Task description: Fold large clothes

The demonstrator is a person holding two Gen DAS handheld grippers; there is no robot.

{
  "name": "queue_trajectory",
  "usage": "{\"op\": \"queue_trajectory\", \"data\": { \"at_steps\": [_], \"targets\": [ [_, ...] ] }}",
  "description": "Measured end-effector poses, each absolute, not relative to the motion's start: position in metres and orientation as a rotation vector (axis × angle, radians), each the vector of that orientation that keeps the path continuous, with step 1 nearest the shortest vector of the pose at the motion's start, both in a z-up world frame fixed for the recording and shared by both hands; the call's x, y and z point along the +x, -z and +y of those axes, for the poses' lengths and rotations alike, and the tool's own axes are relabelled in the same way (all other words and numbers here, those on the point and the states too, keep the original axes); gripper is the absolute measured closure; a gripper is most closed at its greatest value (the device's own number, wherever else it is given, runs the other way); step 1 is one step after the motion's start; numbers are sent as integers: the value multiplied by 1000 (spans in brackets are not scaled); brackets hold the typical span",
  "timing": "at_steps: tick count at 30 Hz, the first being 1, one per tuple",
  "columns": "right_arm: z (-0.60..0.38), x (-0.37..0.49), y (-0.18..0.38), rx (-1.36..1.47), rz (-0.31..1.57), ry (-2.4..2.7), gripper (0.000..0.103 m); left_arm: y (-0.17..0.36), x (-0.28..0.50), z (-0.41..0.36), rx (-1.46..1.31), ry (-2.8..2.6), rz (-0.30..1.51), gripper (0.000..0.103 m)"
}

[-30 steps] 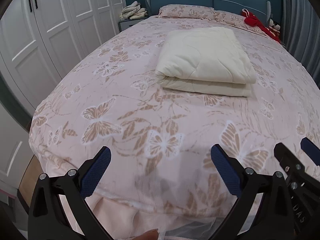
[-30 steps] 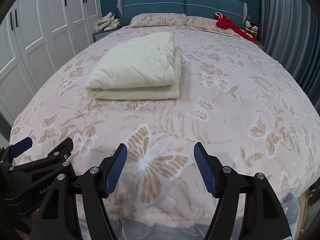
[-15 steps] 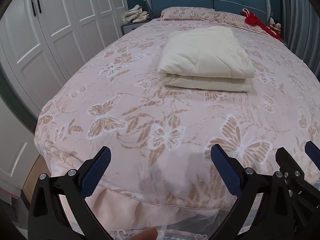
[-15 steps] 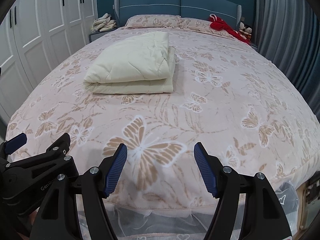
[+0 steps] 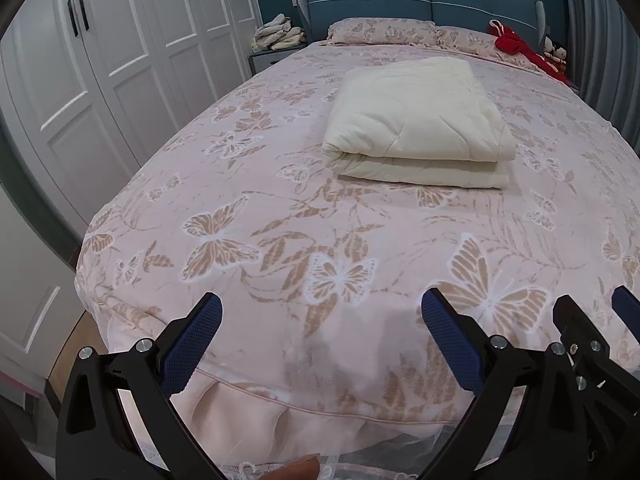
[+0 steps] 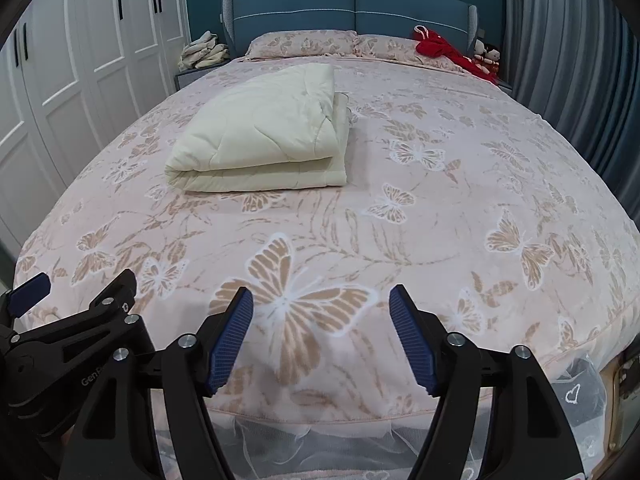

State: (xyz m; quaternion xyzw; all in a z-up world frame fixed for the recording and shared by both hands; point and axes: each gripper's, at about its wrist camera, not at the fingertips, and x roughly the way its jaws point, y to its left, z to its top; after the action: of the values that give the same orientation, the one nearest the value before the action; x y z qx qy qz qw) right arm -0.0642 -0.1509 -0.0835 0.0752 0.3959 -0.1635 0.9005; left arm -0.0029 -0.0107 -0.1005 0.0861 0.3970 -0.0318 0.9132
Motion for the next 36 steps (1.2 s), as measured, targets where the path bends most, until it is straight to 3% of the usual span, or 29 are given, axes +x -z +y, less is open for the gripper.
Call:
{"op": "queue_trajectory", "data": {
  "at_steps": [4,36],
  "targets": [
    [-156,-63,85,178,819,339,18,101,-2,-7,164,59,818,5],
    [-153,-57,83,166,810,326,17,96,3,-3,167,51,799,5]
  ]
}}
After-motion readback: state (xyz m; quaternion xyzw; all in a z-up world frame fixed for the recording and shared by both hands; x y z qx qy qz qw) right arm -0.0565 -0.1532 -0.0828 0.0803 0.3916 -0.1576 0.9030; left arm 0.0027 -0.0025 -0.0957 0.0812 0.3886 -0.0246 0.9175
